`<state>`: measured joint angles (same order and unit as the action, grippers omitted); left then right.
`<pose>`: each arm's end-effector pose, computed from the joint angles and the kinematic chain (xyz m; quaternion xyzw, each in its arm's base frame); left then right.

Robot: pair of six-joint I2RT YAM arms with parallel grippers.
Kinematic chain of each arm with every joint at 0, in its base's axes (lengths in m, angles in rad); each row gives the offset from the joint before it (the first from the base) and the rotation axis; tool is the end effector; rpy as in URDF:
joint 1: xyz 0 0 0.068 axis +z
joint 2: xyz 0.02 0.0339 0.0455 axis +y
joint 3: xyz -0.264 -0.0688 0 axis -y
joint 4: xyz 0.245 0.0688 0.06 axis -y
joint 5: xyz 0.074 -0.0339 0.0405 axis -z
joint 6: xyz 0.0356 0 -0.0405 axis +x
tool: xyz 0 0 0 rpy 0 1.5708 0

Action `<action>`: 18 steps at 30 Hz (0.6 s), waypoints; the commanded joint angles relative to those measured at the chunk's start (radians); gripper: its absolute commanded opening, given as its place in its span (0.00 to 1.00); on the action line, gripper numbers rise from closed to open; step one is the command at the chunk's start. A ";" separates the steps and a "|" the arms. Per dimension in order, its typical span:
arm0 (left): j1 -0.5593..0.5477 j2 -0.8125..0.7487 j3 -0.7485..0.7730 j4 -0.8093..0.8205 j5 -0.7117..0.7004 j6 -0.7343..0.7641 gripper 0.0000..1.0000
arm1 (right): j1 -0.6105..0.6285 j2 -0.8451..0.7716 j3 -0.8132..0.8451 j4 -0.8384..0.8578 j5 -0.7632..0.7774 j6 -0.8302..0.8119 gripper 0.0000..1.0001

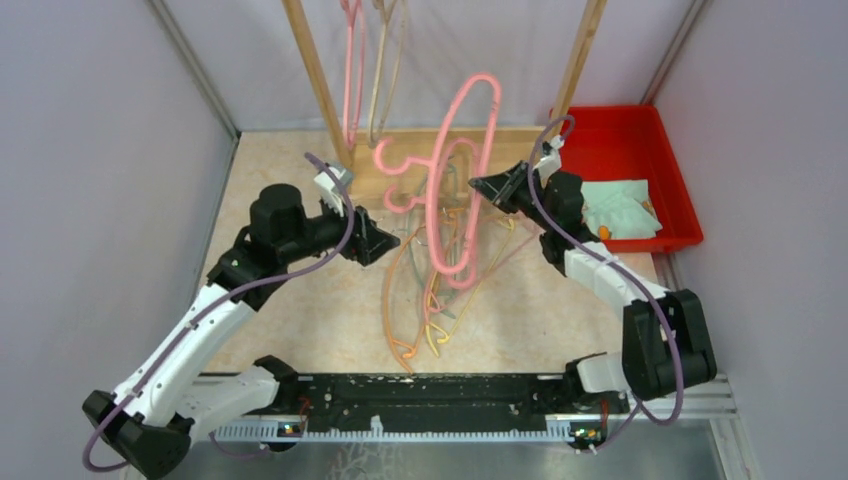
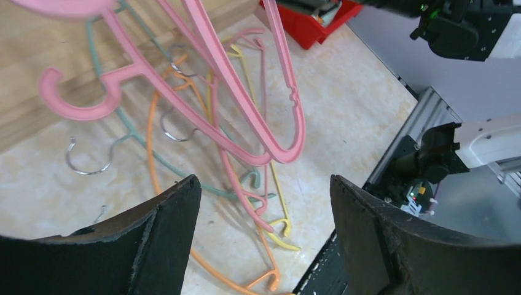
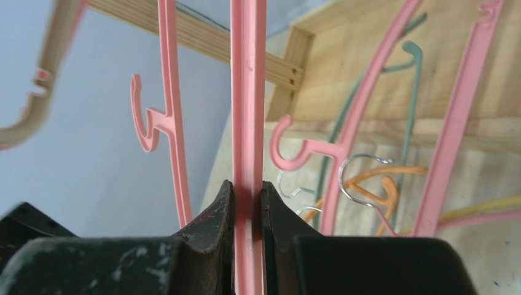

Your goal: Organize the hangers

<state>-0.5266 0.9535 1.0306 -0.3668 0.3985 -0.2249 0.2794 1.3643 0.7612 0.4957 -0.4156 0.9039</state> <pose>0.1739 -0.1171 0.3770 0.2351 0.7592 -0.3626 0.4867 0.2917 0.0987 0.2709 0.0925 0.7352 0.4920 0.4570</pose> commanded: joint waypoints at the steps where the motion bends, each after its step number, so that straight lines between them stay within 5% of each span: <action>1: -0.111 -0.014 -0.046 0.154 -0.086 -0.047 0.82 | 0.009 -0.126 0.004 0.155 0.061 0.085 0.00; 5: -0.209 0.048 -0.067 0.231 -0.147 -0.061 0.82 | 0.009 -0.177 -0.013 0.186 0.073 0.122 0.00; 18: -0.258 0.242 -0.109 0.550 -0.201 -0.094 0.81 | 0.010 -0.294 -0.074 0.240 0.030 0.228 0.00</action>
<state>-0.7734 1.1637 0.9165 0.0322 0.2119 -0.2985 0.2794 1.1389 0.6804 0.6430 -0.3683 1.0870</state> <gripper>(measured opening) 0.812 0.117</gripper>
